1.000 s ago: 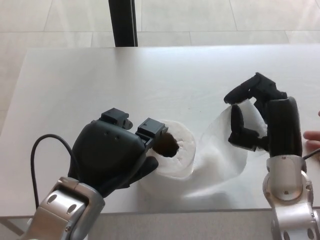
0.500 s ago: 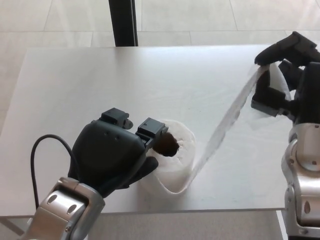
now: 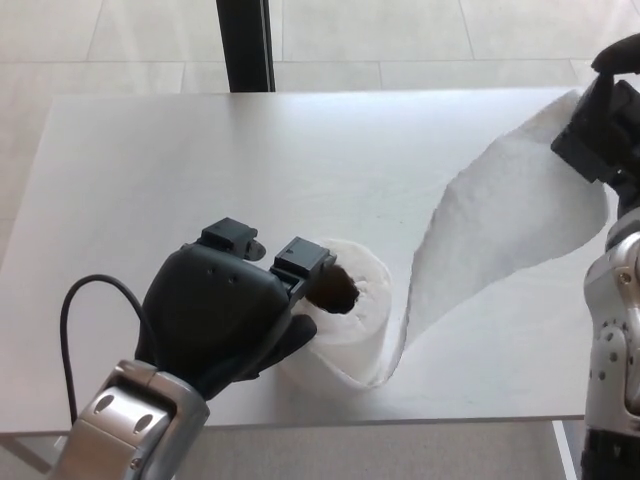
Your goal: A toilet paper roll is kept in the middle of the desk infront of the robot. The robot places its left hand on the top of the toilet paper roll to hold it still and uses its right hand to tear off a piece of toilet paper from it and hands the paper to a person
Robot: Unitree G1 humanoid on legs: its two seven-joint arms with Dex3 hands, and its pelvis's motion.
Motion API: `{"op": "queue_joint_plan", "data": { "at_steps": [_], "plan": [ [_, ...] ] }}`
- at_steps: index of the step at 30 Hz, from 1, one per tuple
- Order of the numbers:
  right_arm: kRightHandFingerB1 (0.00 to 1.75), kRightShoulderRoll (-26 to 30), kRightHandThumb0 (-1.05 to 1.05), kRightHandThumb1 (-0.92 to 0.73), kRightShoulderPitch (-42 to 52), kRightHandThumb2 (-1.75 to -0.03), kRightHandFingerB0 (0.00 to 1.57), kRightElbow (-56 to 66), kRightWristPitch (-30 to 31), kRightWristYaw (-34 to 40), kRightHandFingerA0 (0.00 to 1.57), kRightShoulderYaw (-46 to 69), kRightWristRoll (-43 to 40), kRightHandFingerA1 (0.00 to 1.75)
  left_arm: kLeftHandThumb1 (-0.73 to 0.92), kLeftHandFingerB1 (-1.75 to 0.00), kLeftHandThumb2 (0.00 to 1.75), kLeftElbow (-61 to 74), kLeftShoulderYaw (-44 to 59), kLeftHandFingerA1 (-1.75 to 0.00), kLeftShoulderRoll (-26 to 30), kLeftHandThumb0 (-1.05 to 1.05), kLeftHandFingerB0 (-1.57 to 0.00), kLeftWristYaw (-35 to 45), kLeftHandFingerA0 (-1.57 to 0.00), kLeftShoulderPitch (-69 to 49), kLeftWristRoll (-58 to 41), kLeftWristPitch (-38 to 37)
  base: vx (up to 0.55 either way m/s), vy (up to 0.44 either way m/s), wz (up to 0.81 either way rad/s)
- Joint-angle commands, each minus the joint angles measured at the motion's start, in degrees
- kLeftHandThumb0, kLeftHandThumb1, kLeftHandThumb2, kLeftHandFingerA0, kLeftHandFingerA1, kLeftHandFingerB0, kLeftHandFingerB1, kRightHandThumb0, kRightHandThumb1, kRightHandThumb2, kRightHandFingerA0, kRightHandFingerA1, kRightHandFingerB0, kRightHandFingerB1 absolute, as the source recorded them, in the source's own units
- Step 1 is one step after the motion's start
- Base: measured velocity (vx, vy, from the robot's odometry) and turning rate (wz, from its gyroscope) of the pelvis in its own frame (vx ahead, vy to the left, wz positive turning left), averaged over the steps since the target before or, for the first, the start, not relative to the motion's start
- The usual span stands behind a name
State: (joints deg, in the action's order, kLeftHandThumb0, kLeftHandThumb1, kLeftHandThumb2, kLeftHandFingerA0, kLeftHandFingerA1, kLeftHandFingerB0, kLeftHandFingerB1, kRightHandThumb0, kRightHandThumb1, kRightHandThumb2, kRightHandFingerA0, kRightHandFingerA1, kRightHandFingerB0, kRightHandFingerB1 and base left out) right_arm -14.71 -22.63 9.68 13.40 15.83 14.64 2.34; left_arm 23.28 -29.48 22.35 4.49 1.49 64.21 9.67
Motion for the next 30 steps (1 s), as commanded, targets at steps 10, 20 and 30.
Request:
{"op": "queue_joint_plan", "data": {
  "at_steps": [10, 20, 30],
  "plan": [
    [1.73, -15.3, -0.19, -0.45, -15.3, -1.45, 0.79, 1.2, 3.2, 21.5, 1.06, 11.9, -32.0, 1.75, 0.61, -0.6, 1.04, -3.0, -2.2, -0.7, 1.9, -0.56, -0.35, 0.1, -0.45, -4.6, 2.3, -2.4, 0.0, 0.0, 0.0],
    [1.23, 13.6, -0.13, -0.41, 7.6, -1.28, 0.91, 4.0, 25.3, -9.9, 0.98, -14.8, -14.1, 1.7, 0.77, -0.56, 0.63, -3.1, -1.7, -0.67, 2.8, -0.57, -0.45, 1.1, -0.44, -2.7, 2.2, -3.0, 0.0, 0.0, 0.0],
    [0.47, 48.3, -0.51, -0.59, 14.9, -0.58, 0.35, 5.1, 22.2, -26.6, 0.41, -45.2, 7.4, 0.86, 0.57, -0.62, 1.02, -3.8, -1.3, -0.72, 3.0, -0.49, -0.38, 1.4, -0.47, -1.4, 2.2, -2.9, 0.0, 0.0, 0.0]
  ]
}}
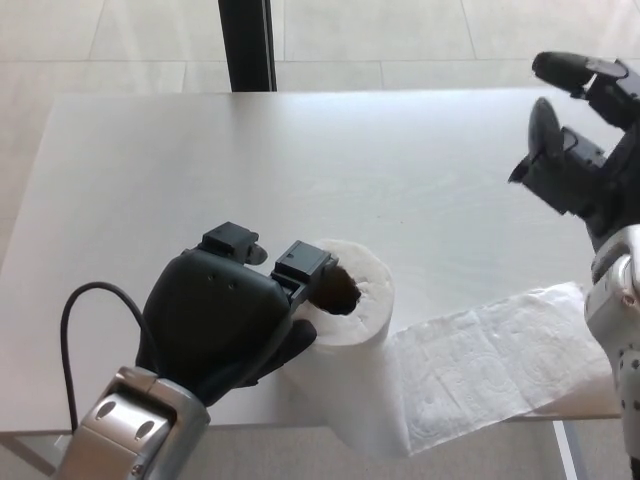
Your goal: A toilet paper roll is kept in the middle of the desk infront of the robot. The robot places its left hand on the top of the toilet paper roll to hold it still and uses its right hand to tear off a piece of toilet paper from it and hands the paper to a person
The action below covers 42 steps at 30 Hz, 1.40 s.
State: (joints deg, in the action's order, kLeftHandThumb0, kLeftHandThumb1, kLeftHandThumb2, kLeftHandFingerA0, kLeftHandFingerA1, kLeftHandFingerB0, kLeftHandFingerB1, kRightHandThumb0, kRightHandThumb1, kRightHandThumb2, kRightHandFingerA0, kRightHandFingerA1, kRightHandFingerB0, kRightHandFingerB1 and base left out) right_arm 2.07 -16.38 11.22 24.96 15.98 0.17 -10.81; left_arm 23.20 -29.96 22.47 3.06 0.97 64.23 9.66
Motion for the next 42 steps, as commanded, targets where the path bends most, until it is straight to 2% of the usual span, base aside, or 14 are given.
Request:
{"op": "queue_joint_plan", "data": {
  "at_steps": [1, 2, 4, 12, 13, 19, 20, 25, 26, 33, 35, 36, 37, 42],
  "plan": [
    [0.46, 33.4, -0.55, -0.57, 8.3, -0.57, 0.32, 4.2, 11.1, -27.7, 0.29, -33.0, 22.0, 0.7, 0.78, -0.56, 0.64, -3.8, -0.8, -0.7, 2.6, -0.5, -0.46, 2.9, -0.45, -0.7, 1.9, -2.7, 0.0, 0.0, 0.0],
    [0.51, 34.7, -0.61, -0.43, 8.0, -0.8, 0.24, 5.3, 12.7, -28.3, 0.18, -34.7, 22.6, 0.6, 0.77, -0.57, 0.64, -4.0, -0.7, -0.7, 2.3, -0.5, -0.46, 2.6, -0.46, -0.6, 1.7, -2.5, 0.0, 0.0, 0.0],
    [0.49, 37.3, -0.62, -0.42, 7.4, -0.79, 0.18, 7.3, 14.7, -28.5, 0.05, -38.0, 23.9, 0.55, 0.77, -0.57, 0.63, -4.1, -0.6, -0.7, 2.0, -0.49, -0.46, 2.4, -0.46, -0.3, 1.7, -2.3, 0.0, 0.0, 0.0],
    [0.45, 41.0, -0.61, -0.37, 7.4, -0.73, 0.19, 12.1, 18.3, -27.6, 0.02, -45.0, 23.9, 0.49, 0.78, -0.57, 0.64, -4.3, -0.4, -0.69, 2.5, -0.51, -0.46, 3.5, -0.46, 0.7, 2.2, -2.1, 0.0, 0.0, 0.0],
    [0.46, 41.6, -0.62, -0.36, 6.3, -0.75, 0.14, 12.7, 18.9, -28.2, 0.02, -46.5, 23.9, 0.33, 0.79, -0.57, 0.64, -4.4, -0.5, -0.7, 2.5, -0.52, -0.46, 3.3, -0.46, 0.7, 2.4, -2.2, 0.0, 0.0, 0.0],
    [0.43, 42.1, -0.62, -0.35, 2.6, -0.75, 0.12, 14.5, 21.5, -29.2, 0.0, -51.7, 24.2, 0.25, 0.78, -0.57, 0.64, -4.2, -0.7, -0.7, 1.8, -0.5, -0.45, 4.1, -0.45, 0.8, 2.1, -1.4, 0.0, 0.0, 0.0],
    [0.4, 41.7, -0.73, -0.41, 1.7, -0.74, 0.13, 14.9, 22.1, -29.4, 0.0, -52.9, 24.6, 0.13, 0.78, -0.57, 0.64, -4.1, -0.7, -0.7, 1.6, -0.49, -0.45, 4.3, -0.45, 1.0, 2.4, -1.1, 0.0, 0.0, 0.0],
    [0.46, 39.1, -0.41, -0.37, -1.0, -0.69, 0.11, 17.6, 26.1, -27.9, 0.0, -58.5, 27.8, 0.25, 0.77, -0.57, 0.63, -5.4, -0.2, -0.68, 1.1, -0.48, -0.46, 4.2, -0.46, 2.5, 2.2, -0.7, 0.0, 0.0, 0.0],
    [0.45, 38.9, -0.21, -0.33, -1.2, -0.82, 0.09, 18.0, 26.6, -27.6, 0.0, -59.2, 28.6, 0.28, 0.77, -0.56, 0.63, -5.6, -0.1, -0.68, 1.0, -0.48, -0.45, 4.3, -0.46, 2.7, 2.0, -0.6, 0.0, 0.0, 0.0],
    [0.4, 36.8, -0.18, -0.35, -0.3, -0.79, 0.15, 16.9, 28.0, -23.2, 0.0, -60.8, 34.6, 0.44, 0.77, -0.56, 0.62, -6.1, -0.7, -0.68, 0.0, -0.47, -0.45, 4.8, -0.46, 3.0, 2.2, 0.1, 0.0, 0.0, 0.0],
    [0.51, 35.3, -0.19, -0.28, -0.1, -0.92, 0.06, 15.0, 28.3, -21.1, 0.0, -60.5, 36.6, 0.56, 0.76, -0.56, 0.62, -6.2, -1.1, -0.69, -0.2, -0.48, -0.44, 4.6, -0.45, 2.9, 2.2, 0.1, 0.0, 0.0, 0.0],
    [0.51, 34.4, -0.21, -0.29, -0.1, -0.92, 0.05, 13.9, 28.8, -20.3, 0.0, -60.1, 37.6, 0.55, 0.76, -0.57, 0.62, -6.3, -1.2, -0.7, -0.4, -0.48, -0.45, 4.6, -0.45, 2.9, 2.2, 0.1, 0.0, 0.0, 0.0],
    [0.43, 33.4, -0.25, -0.37, 0.1, -0.71, 0.08, 13.1, 29.0, -19.6, 0.0, -59.3, 38.0, 0.47, 0.78, -0.56, 0.63, -6.2, -1.3, -0.68, -0.4, -0.48, -0.44, 4.8, -0.44, 2.8, 2.2, 0.1, 0.0, 0.0, 0.0],
    [0.39, 30.2, -0.28, -0.41, 1.0, -0.67, 0.05, 10.8, 30.9, -18.7, 0.01, -57.0, 40.6, 0.42, 0.77, -0.57, 0.63, -6.5, -1.3, -0.68, -0.6, -0.48, -0.46, 4.5, -0.47, 2.7, 2.5, 0.2, 0.0, 0.0, 0.0]
  ]
}}
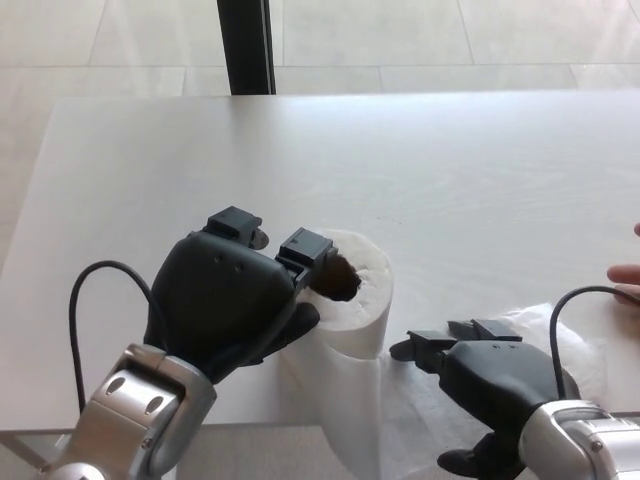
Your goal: A toilet paper roll is kept in the middle of the desk infront of the robot. The robot places its left hand on the top of the toilet paper roll to hold it still and uses its right hand to tear off a piece of toilet paper from it and hands the paper to a person
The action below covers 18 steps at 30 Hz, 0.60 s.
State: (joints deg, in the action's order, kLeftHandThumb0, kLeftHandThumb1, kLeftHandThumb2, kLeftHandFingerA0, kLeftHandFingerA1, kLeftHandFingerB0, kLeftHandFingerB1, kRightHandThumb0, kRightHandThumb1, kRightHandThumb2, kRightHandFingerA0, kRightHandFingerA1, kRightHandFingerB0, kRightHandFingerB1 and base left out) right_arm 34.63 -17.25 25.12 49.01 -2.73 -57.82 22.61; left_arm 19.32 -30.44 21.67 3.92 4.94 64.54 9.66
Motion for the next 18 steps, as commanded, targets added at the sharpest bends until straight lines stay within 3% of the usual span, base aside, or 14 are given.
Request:
{"op": "queue_joint_plan", "data": {
  "at_steps": [1, 3, 4, 5, 8, 9, 10, 11, 12, 13, 14, 16, 17, 18],
  "plan": [
    [0.39, -2.8, -0.28, -0.41, 2.1, -0.67, 0.05, -3.3, 7.5, -0.4, 0.01, 1.4, 7.6, 0.42, 0.77, -0.57, 0.63, -2.7, -0.9, -0.68, -0.1, -0.48, -0.46, 3.5, -0.47, -1.3, 2.2, 0.3, 0.0, 0.0, 0.0],
    [0.38, -3.8, -0.28, -0.4, 2.5, -0.63, 0.06, -4.2, 7.4, 0.0, 0.0, 1.1, 9.7, 0.55, 0.76, -0.56, 0.62, -2.8, -0.6, -0.68, -0.3, -0.48, -0.46, 3.0, -0.47, -1.5, 1.8, 0.2, 0.0, 0.0, 0.0],
    [0.39, -4.1, -0.31, -0.37, 2.8, -0.62, 0.03, -4.6, 7.3, 0.0, 0.0, 0.5, 11.3, 0.48, 0.75, -0.56, 0.62, -2.7, -0.5, -0.68, -0.3, -0.47, -0.46, 2.9, -0.47, -1.6, 1.8, 0.1, 0.0, 0.0, 0.0],
    [0.31, -4.5, -0.37, -0.35, 2.5, -0.64, 0.02, -5.5, 7.7, -1.0, 0.0, -0.7, 12.3, 0.28, 0.75, -0.56, 0.62, -2.6, -0.1, -0.68, -0.1, -0.47, -0.46, 2.3, -0.48, -2.2, 1.3, -0.2, 0.0, 0.0, 0.0],
    [0.33, -5.4, -0.37, -0.34, 3.1, -0.63, 0.04, -6.9, 7.3, -1.3, 0.0, -0.9, 14.2, 0.23, 0.74, -0.56, 0.62, -2.8, 0.3, -0.69, -0.1, -0.46, -0.47, 1.3, -0.49, -2.4, 0.6, -0.9, 0.0, 0.0, 0.0],
    [0.31, -5.6, -0.31, -0.34, 3.3, -0.64, 0.04, -7.8, 6.8, -1.5, 0.0, -1.5, 15.2, 0.13, 0.75, -0.56, 0.62, -2.5, 0.5, -0.69, 0.1, -0.47, -0.46, 1.9, -0.47, -2.6, 0.6, -0.8, 0.0, 0.0, 0.0],
    [0.34, -5.8, -0.24, -0.32, 3.7, -0.73, 0.03, -9.4, 6.3, -1.1, 0.0, -2.5, 16.7, 0.31, 0.75, -0.56, 0.62, -2.1, 0.8, -0.69, 0.3, -0.47, -0.45, 2.2, -0.47, -2.7, 0.5, -0.8, 0.0, 0.0, 0.0],
    [0.34, -5.9, -0.24, -0.32, 3.9, -0.73, 0.03, -9.4, 6.1, -1.4, 0.0, -2.2, 17.3, 0.31, 0.75, -0.56, 0.62, -2.1, 0.8, -0.69, 0.2, -0.47, -0.45, 2.3, -0.47, -2.5, 0.6, -0.8, 0.0, 0.0, 0.0],
    [0.35, -5.7, -0.28, -0.32, 4.1, -0.73, 0.02, -10.6, 5.2, -1.1, 0.02, -2.6, 18.0, 0.67, 0.76, -0.56, 0.62, -2.1, 1.0, -0.69, 0.4, -0.46, -0.46, 2.2, -0.48, -2.5, 0.6, -0.9, 0.0, 0.0, 0.0],
    [0.34, -5.5, -0.31, -0.34, 4.6, -0.7, 0.03, -12.0, 3.6, -1.2, 0.24, -2.6, 18.8, 0.79, 0.76, -0.56, 0.63, -2.0, 1.2, -0.68, 0.7, -0.46, -0.46, 2.3, -0.47, -2.5, 0.7, -1.0, 0.0, 0.0, 0.0],
    [0.34, -5.9, -0.28, -0.32, 4.9, -0.75, 0.01, -12.9, 3.9, -1.8, 0.02, -2.5, 19.0, 0.69, 0.55, -0.63, 1.01, -2.5, 1.3, -0.72, 0.7, -0.45, -0.39, 1.1, -0.49, -2.6, 0.6, -1.4, 0.0, 0.0, 0.0],
    [0.43, -6.3, -0.25, -0.33, 5.7, -0.7, 0.0, -14.4, 3.1, -1.8, 0.0, -2.3, 20.2, 0.26, 0.56, -0.62, 1.01, -2.2, 1.5, -0.72, 0.8, -0.45, -0.39, 1.8, -0.49, -2.5, 0.9, -1.3, 0.0, 0.0, 0.0],
    [0.43, -6.4, -0.25, -0.33, 5.9, -0.7, 0.0, -14.6, 2.7, -2.0, 0.0, -1.9, 20.7, 0.26, 0.56, -0.62, 1.01, -2.3, 1.6, -0.72, 0.8, -0.45, -0.39, 1.9, -0.49, -2.4, 0.9, -1.4, 0.0, 0.0, 0.0],
    [0.52, -7.2, -0.22, -0.24, 7.9, -0.82, 0.07, -16.2, 1.0, 2.0, 0.07, -0.5, 21.4, 0.59, 0.56, -0.62, 1.01, -2.5, 1.8, -0.71, 0.9, -0.46, -0.4, 1.5, -0.48, -2.5, 0.6, -1.7, 0.0, 0.0, 0.0]
  ]
}}
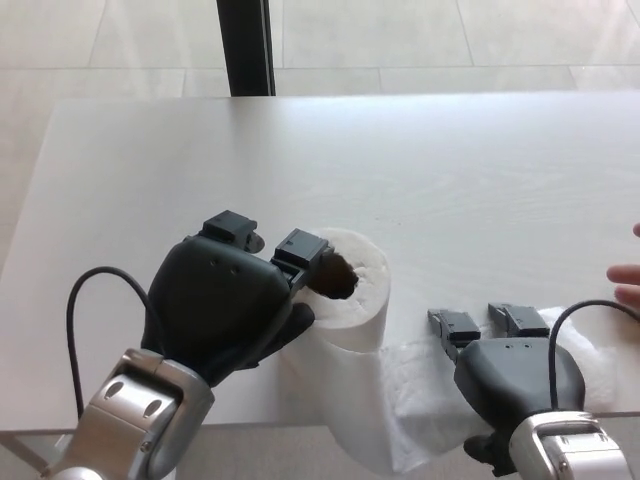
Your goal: A toilet paper roll is kept in the middle of the desk infront of the robot. The robot places its left hand on the top of the toilet paper roll to hold it still and uses its right hand to tear off a piece of toilet paper from it and hands the paper to a person
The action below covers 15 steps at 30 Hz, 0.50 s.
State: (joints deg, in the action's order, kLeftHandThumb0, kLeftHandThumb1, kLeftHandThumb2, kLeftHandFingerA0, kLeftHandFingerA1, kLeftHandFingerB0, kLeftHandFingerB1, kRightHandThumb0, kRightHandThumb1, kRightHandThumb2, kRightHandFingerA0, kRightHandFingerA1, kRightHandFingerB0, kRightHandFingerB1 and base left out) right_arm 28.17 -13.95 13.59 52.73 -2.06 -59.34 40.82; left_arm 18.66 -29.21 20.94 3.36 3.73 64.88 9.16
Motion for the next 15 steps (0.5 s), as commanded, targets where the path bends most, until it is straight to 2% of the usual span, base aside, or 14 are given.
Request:
{"op": "queue_joint_plan", "data": {
  "at_steps": [1, 2, 3, 4, 5, 6, 7, 8, 9, 12, 13, 14, 15],
  "plan": [
    [0.42, -1.1, -0.23, -0.36, 5.9, -0.66, 0.18, -5.7, -4.0, 3.7, 0.25, 1.9, 4.1, 0.88, 0.57, -0.62, 1.02, -1.9, 0.6, -0.71, 1.6, -0.46, -0.4, 2.0, -0.48, -1.3, 0.2, -1.3, 0.0, 0.0, 0.0],
    [0.43, -0.9, -0.28, -0.4, 7.0, -0.65, 0.27, -7.1, -6.6, 7.4, 0.54, 2.6, 6.0, 1.22, 0.56, -0.63, 1.01, -2.1, 0.9, -0.72, 1.6, -0.46, -0.41, 1.6, -0.49, -1.3, 0.0, -1.6, 0.0, 0.0, 0.0],
    [0.43, -1.1, -0.28, -0.4, 7.4, -0.65, 0.27, -7.3, -7.1, 7.3, 0.54, 3.1, 6.5, 1.22, 0.56, -0.63, 1.01, -2.1, 1.0, -0.72, 1.5, -0.46, -0.41, 1.6, -0.49, -1.3, 0.0, -1.6, 0.0, 0.0, 0.0],
    [0.41, -1.3, -0.25, -0.43, 8.5, -0.65, 0.37, -8.8, -9.1, 10.5, 0.78, 3.9, 7.6, 1.33, 0.57, -0.63, 1.02, -2.2, 1.1, -0.71, 1.4, -0.46, -0.4, 1.5, -0.48, -1.4, -0.2, -1.8, 0.0, 0.0, 0.0],
    [0.49, -1.3, -0.24, -0.52, 9.8, -0.7, 0.52, -10.8, -12.0, 16.4, 1.01, 4.9, 8.3, 1.64, 0.78, -0.57, 0.64, -2.0, 1.1, -0.69, 1.3, -0.47, -0.46, 2.1, -0.45, -1.5, -0.3, -1.6, 0.0, 0.0, 0.0],
    [0.53, -1.7, -0.28, -0.61, 11.7, -0.68, 0.65, -12.5, -15.6, 21.9, 1.02, 7.0, 7.9, 1.71, 0.78, -0.57, 0.63, -1.7, 1.1, -0.69, 1.3, -0.47, -0.46, 2.7, -0.45, -1.5, 0.0, -1.5, 0.0, 0.0, 0.0],
    [0.61, -1.6, -0.37, -0.62, 12.0, -0.6, 0.84, -13.3, -16.9, 23.2, 1.03, 7.6, 7.7, 1.74, 0.78, -0.57, 0.64, -1.6, 1.0, -0.68, 1.4, -0.47, -0.47, 2.6, -0.45, -1.5, 0.1, -1.6, 0.0, 0.0, 0.0],
    [0.61, -1.7, -0.37, -0.62, 12.2, -0.6, 0.84, -13.5, -17.3, 23.4, 1.03, 7.9, 7.9, 1.74, 0.78, -0.57, 0.64, -1.5, 1.1, -0.68, 1.5, -0.47, -0.47, 2.6, -0.45, -1.6, 0.1, -1.6, 0.0, 0.0, 0.0],
    [0.65, -1.8, -0.42, -0.63, 12.5, -0.59, 0.93, -13.9, -18.5, 23.9, 1.04, 8.5, 7.9, 1.75, 0.78, -0.56, 0.64, -1.5, 1.1, -0.68, 1.5, -0.48, -0.47, 2.8, -0.45, -1.6, 0.2, -1.5, 0.0, 0.0, 0.0],
    [0.67, -1.5, -0.47, -0.6, 13.6, -0.58, 0.96, -14.8, -21.7, 26.4, 1.06, 10.1, 8.1, 1.75, 0.78, -0.56, 0.64, -1.0, 1.1, -0.68, 1.2, -0.47, -0.46, 3.5, -0.45, -1.7, 0.0, -1.1, 0.0, 0.0, 0.0],
    [0.73, -2.2, -0.47, -0.68, 13.7, -0.6, 0.91, -16.8, -23.6, 30.4, 1.03, 10.8, 8.7, 1.75, 0.56, -0.62, 1.01, -1.5, 1.2, -0.71, 1.3, -0.46, -0.39, 2.7, -0.47, -1.6, 0.1, -1.4, 0.0, 0.0, 0.0],
    [0.73, -2.3, -0.47, -0.68, 13.7, -0.6, 0.91, -17.0, -24.0, 30.5, 1.03, 11.1, 8.9, 1.75, 0.56, -0.62, 1.01, -1.5, 1.2, -0.71, 1.3, -0.46, -0.39, 2.7, -0.47, -1.5, 0.1, -1.4, 0.0, 0.0, 0.0],
    [0.91, -2.7, -0.4, -0.71, 14.1, -0.68, 0.84, -17.3, -27.0, 32.2, 0.96, 12.4, 7.3, 1.75, 0.78, -0.55, 0.64, -1.3, 1.2, -0.67, 1.4, -0.47, -0.45, 3.6, -0.44, -1.5, 0.0, -1.2, 0.0, 0.0, 0.0]
  ]
}}
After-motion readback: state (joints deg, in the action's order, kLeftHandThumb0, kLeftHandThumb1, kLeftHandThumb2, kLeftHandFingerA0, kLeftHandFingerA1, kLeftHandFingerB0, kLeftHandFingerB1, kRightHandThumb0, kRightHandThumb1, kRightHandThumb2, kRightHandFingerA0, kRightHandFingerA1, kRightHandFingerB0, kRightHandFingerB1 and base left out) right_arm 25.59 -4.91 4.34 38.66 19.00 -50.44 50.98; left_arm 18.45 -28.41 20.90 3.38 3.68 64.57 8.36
